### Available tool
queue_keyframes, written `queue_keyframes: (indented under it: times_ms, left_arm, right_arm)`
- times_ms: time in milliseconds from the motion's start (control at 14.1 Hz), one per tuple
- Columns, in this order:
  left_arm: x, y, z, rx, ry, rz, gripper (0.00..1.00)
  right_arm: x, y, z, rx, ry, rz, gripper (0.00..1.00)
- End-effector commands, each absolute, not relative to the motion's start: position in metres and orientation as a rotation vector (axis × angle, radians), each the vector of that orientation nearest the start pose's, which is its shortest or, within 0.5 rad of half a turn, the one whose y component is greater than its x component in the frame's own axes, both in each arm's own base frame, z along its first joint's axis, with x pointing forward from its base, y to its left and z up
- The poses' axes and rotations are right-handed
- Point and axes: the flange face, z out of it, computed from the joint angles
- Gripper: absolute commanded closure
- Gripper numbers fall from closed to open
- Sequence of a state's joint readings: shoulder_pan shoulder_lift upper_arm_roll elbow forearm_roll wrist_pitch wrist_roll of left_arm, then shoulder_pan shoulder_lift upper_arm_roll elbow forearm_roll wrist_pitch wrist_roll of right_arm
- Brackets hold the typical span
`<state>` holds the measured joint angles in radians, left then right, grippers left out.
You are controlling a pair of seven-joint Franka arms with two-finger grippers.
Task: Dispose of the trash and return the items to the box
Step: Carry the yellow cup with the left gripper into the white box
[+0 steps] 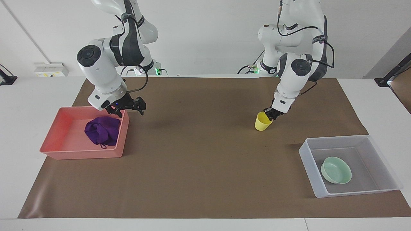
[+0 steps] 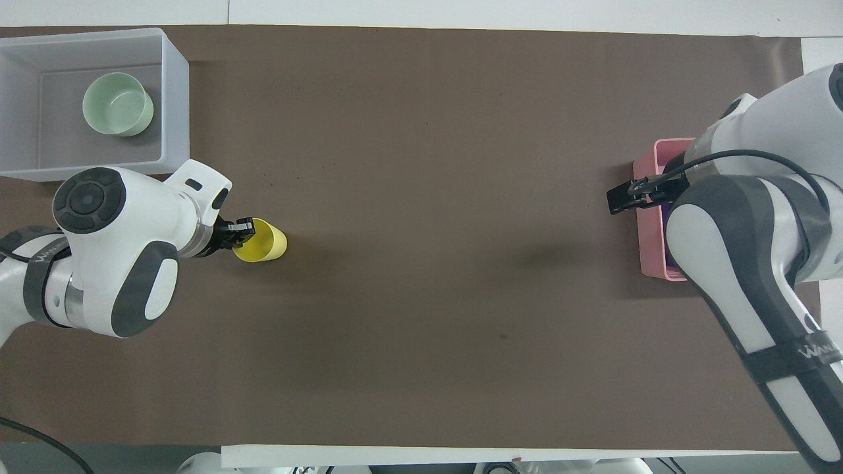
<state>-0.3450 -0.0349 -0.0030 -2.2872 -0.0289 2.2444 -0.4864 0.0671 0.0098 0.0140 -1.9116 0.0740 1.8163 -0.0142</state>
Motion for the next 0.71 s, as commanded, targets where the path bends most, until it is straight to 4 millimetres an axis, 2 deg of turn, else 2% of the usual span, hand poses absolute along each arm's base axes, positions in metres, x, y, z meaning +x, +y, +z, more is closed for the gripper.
queue_keyframes:
  times_ms: [0, 71, 142, 212, 283, 354, 496, 637]
  left_arm:
    - [0.479, -0.171, 0.373, -3.161, -0.294, -0.014, 1.00]
    - [0.492, -0.171, 0.383, -3.175, -0.321, -0.034, 1.00]
    - [0.507, -0.166, 0.402, -3.198, -0.384, -0.077, 1.00]
    - [0.523, -0.157, 0.432, -3.227, -0.460, -0.094, 1.00]
    - [0.543, -0.139, 0.469, -3.240, -0.536, -0.119, 1.00]
    - [0.561, -0.116, 0.493, -3.234, -0.590, -0.144, 1.00]
    - [0.596, -0.072, 0.520, -3.215, -0.716, -0.234, 1.00]
    - [0.620, -0.019, 0.532, -3.172, -0.841, -0.336, 1.00]
  right_arm:
    - [0.549, 0.038, 0.527, -3.048, -0.082, 0.216, 0.00]
    - [0.546, 0.033, 0.543, -3.053, -0.079, 0.229, 0.00]
    - [0.542, 0.025, 0.556, -3.055, -0.070, 0.249, 0.00]
    - [0.536, 0.016, 0.568, -3.052, -0.079, 0.261, 0.00]
    - [0.533, 0.005, 0.581, -3.046, -0.115, 0.271, 0.00]
    - [0.531, -0.003, 0.595, -3.042, -0.127, 0.273, 0.00]
    - [0.525, -0.012, 0.621, -3.043, -0.115, 0.275, 0.00]
    - [0.521, -0.016, 0.644, -3.061, -0.129, 0.271, 0.00]
